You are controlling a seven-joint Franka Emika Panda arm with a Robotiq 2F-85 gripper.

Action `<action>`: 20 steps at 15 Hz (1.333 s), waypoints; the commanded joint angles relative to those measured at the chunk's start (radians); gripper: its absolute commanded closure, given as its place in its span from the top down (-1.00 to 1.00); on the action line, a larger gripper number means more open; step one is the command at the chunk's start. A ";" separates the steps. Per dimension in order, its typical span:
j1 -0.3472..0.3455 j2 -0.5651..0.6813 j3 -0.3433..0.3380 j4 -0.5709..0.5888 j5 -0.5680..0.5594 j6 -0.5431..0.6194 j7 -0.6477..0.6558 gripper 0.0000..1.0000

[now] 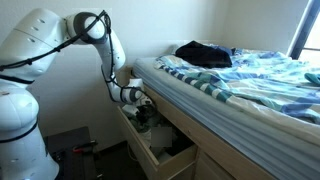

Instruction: Open the topmost drawer on the left, push the clothes inside it down, and then close the drawer

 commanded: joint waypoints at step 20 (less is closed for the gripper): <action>-0.009 -0.277 0.162 -0.105 -0.013 -0.371 0.135 -1.00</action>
